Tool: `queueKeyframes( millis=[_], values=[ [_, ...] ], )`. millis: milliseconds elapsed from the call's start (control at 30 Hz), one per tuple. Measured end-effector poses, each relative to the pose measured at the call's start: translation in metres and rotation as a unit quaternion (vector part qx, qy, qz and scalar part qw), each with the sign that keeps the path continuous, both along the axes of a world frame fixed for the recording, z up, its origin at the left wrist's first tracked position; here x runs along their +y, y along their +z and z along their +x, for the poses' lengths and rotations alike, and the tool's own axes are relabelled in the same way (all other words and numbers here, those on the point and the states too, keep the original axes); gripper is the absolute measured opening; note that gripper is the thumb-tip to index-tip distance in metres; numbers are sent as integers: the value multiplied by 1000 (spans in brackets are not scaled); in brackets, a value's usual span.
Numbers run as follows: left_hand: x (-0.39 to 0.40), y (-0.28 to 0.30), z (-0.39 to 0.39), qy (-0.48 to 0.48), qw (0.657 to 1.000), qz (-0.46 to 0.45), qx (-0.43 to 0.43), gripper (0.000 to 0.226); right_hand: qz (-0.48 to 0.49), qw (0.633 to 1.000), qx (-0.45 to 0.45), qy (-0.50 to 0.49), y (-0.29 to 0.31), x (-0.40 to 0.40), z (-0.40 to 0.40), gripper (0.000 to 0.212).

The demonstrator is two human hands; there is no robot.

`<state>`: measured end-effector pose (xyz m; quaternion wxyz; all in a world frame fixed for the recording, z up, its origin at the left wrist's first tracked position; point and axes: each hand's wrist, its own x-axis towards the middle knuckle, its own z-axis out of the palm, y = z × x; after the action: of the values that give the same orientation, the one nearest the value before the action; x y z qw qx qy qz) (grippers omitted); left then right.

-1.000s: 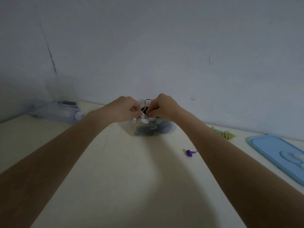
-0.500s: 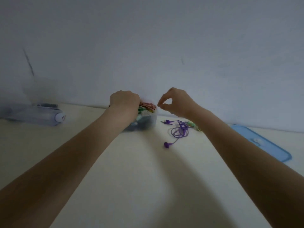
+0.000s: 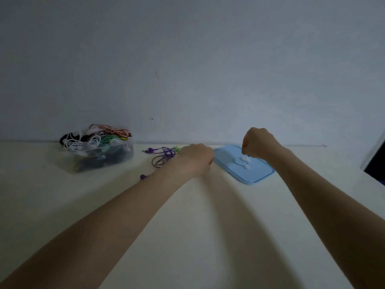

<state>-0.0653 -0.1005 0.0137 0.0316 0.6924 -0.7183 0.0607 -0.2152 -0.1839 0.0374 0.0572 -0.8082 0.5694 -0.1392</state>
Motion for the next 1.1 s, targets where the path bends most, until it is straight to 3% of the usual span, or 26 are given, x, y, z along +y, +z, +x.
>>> queueKeyframes(
  millis=[33,167,300,400,600,733,867,1000,1100],
  values=[
    [-1,-2,-2,-3,1000,-1,9,31,18,1000,6,-6,-3,-1,-9,4],
    [-7,-11,-2,-17,999,5,36,26,77,997,17,-12,-19,5,-17,31],
    [-9,-15,-3,-18,999,5,45,26,63,998,10,-21,-30,2,-16,25],
    [-8,-18,7,-9,999,-10,52,28,74,997,-6,-26,-32,-3,-16,32],
    [-7,-27,50,80,990,-52,100,35,31,998,-33,-39,-36,-3,-7,23],
    [-10,-32,70,181,973,5,140,37,31,993,-113,22,-28,3,18,12],
    [-2,-31,75,108,977,-3,185,25,61,981,-160,92,-29,14,45,1],
    [12,-21,85,35,982,22,184,31,55,968,-196,149,-41,15,66,6],
    [18,-17,95,44,985,14,166,31,28,964,-171,200,-47,16,87,13]
  ],
)
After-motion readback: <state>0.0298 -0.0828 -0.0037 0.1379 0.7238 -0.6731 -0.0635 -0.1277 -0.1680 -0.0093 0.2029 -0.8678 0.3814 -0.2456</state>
